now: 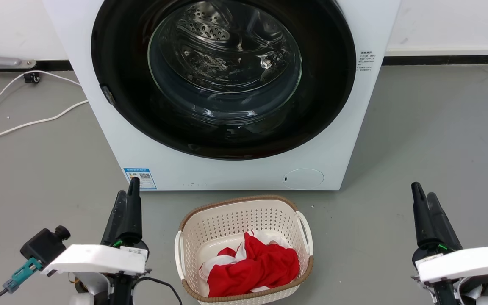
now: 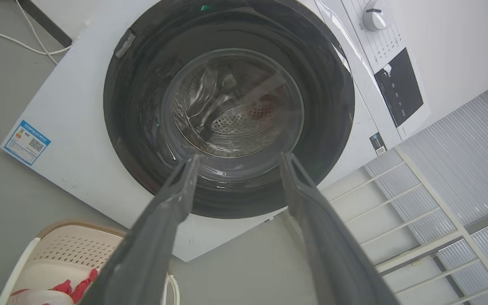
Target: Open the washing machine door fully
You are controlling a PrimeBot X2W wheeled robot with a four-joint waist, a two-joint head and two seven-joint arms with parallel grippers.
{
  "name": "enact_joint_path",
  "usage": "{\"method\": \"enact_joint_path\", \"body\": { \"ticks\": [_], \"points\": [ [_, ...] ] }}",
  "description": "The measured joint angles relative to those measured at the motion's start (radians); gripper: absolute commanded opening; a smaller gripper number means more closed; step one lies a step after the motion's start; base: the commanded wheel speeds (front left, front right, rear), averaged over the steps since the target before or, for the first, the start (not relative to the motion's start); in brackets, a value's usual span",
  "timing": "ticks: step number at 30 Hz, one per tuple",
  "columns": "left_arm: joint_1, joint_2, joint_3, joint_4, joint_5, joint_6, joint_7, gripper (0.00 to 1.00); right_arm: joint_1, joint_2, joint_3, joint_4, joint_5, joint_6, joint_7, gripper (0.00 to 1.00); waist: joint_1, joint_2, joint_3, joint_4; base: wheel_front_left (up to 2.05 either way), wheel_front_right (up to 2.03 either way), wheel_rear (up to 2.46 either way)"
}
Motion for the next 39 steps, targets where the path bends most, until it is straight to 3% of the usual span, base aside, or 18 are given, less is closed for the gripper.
{"method": "enact_joint_path", "body": {
  "ticks": [12, 39],
  "points": [
    [0.0, 0.0, -0.05, -0.001, 0.245, 0.026, -0.038, 1.0, 0.015, 0.0, 0.01, -0.012, -0.244, 0.0, -0.026, 1.0, 0.0, 0.0, -0.004, -0.001, 0.0, 0.0, 0.0],
    [0.0, 0.002, -0.088, 0.029, 0.592, 0.071, -0.109, 1.0, 0.046, 0.001, 0.018, -0.056, -0.605, 0.0, -0.02, 1.0, 0.0, 0.0, -0.01, 0.001, 0.0, 0.0, 0.0]
  ]
}}
